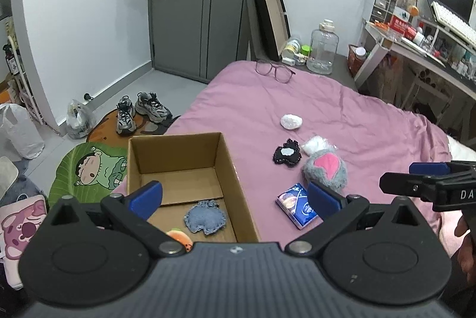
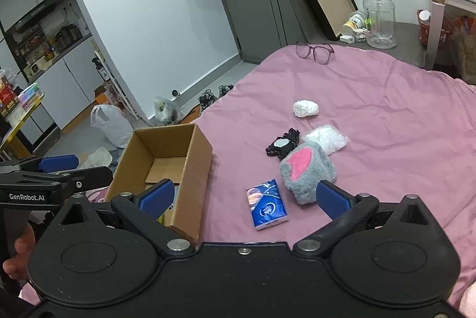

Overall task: Organize soft objects
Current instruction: 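Move the right tool to the grey fluffy plush and grasp it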

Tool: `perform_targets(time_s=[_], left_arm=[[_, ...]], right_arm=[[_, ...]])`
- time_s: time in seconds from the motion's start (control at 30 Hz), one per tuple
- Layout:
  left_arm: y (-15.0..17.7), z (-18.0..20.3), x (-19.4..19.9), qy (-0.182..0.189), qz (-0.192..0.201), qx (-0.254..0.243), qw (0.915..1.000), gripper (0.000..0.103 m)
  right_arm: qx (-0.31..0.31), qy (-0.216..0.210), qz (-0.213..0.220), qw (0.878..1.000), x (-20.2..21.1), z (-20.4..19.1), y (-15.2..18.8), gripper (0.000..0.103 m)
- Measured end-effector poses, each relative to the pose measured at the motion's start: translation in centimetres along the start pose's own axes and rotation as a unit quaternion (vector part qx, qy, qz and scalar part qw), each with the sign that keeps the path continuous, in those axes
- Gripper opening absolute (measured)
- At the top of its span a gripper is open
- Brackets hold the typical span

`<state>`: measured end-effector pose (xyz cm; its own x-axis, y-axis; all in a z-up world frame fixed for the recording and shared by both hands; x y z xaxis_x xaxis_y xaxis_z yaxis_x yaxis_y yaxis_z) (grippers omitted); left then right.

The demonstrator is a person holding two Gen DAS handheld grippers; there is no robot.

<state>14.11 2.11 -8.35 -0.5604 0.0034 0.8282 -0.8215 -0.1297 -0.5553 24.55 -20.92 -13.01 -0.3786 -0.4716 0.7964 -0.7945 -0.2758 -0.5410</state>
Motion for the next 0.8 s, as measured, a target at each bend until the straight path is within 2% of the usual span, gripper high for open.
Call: perform_targets(time_s=[0.1,0.43,0.73,0.8], left_arm=[[-0.1,0.7,-0.5,-0.005,-0.006,-0.006,1.0000,0.103],[-0.9,3.2,-2.9,0.010,-0.023,-0.026,0.9994,0.103],[-1.4,5.1,-6.0,0.041,-0.047,-0.036,0.9974,0.100],[-1.5,5.7,-7.3,0.045,-0.061,-0.044,0.9961,0.100]], right_arm=[[-0.006,-0.002,-0.003,1.000,-0.1,0.9,0.1,0.103],[-0.009,0.004,-0.013,1.000,-0.8,3.5,0.2,0.103],[-0.031,0.015,-0.021,0.999,-2.4,6.5,0.3,0.102],[-0.038,0.011,-0.025,0.999,-3.0,7.3,0.2,0.098]])
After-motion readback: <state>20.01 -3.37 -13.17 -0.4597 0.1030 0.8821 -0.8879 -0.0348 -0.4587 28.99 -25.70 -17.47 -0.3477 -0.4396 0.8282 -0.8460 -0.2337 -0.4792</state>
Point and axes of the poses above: each gripper's, at about its wrist camera, not at the fingertips, and x roughly against the way its jaws point, z to its right, y to its underside, the point moved 3 cm from there along -x, roughly the way its jaws point, and after that the axes turned 14 degrees about -z, right-handed, at the moved point
